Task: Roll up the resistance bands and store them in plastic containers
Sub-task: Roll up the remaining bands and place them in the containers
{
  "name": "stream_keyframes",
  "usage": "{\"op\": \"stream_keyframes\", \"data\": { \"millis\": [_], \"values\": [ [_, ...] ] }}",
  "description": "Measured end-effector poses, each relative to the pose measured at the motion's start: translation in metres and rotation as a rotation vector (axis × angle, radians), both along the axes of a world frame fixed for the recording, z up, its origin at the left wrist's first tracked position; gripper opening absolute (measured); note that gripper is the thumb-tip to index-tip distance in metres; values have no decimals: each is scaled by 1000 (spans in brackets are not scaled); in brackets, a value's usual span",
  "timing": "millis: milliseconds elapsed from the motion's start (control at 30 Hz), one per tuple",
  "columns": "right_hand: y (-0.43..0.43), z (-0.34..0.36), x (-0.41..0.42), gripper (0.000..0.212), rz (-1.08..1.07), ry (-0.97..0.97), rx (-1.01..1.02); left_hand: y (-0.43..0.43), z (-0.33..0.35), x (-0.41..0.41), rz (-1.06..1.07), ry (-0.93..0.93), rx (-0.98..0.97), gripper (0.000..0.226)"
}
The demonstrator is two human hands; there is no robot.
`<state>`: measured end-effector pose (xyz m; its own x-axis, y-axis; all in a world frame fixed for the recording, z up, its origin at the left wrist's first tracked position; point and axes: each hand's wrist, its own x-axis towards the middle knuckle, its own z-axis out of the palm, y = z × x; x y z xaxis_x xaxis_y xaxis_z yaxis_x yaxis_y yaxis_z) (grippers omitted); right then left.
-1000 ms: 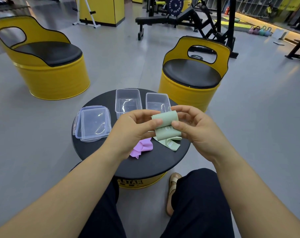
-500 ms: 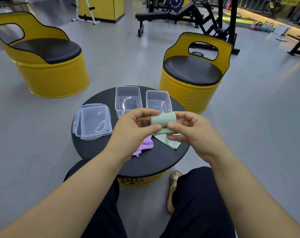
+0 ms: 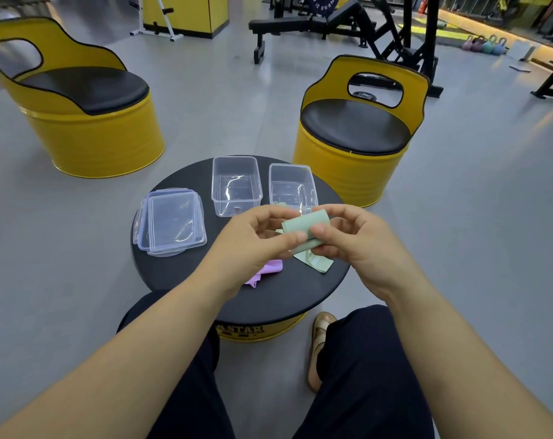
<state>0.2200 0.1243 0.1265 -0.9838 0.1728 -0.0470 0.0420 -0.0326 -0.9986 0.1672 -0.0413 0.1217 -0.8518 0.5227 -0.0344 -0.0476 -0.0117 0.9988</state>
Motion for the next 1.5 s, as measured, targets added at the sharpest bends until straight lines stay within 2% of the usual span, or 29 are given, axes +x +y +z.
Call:
{"op": "stream_keyframes", "data": {
  "millis": [67, 200, 400, 600, 700, 867, 1033, 1167, 1333, 1400, 1500],
  "values": [
    [1, 0, 1, 25, 19, 9, 24, -1, 1, -2, -14, -60, -5, 14],
    [2, -2, 1, 30, 50, 13, 80, -3, -1, -8, -84, -79, -93, 16],
    [4, -5, -1, 38, 73, -6, 110, -5, -5, -12, -52, -56, -84, 24],
    [2, -18, -8, 35, 49, -65, -7, -1, -13, -14, -2, -8, -65, 29],
    [2, -28, -12, 44, 9, -96, -108, 2, -21, -16, 7, -2, -51, 32],
    [5, -46, -24, 44, -37, -116, -113, 8, -39, -27, 18, -25, -41, 34],
    [20, -71, -47, 34, -10, -167, 13, 17, -64, -55, -50, -60, -241, 39],
    [34, -89, -71, 42, 55, -192, 142, 26, -74, -80, -142, 3, -453, 38],
    [50, -106, -104, 44, 117, -206, 221, 44, -86, -117, -164, 40, -561, 38],
    [52, -112, -115, 36, 83, -184, 150, 48, -92, -130, -164, -73, -481, 32],
    [53, -120, -127, 29, -1, -136, 105, 59, -105, -139, -131, -504, -136, 19]
  ]
}}
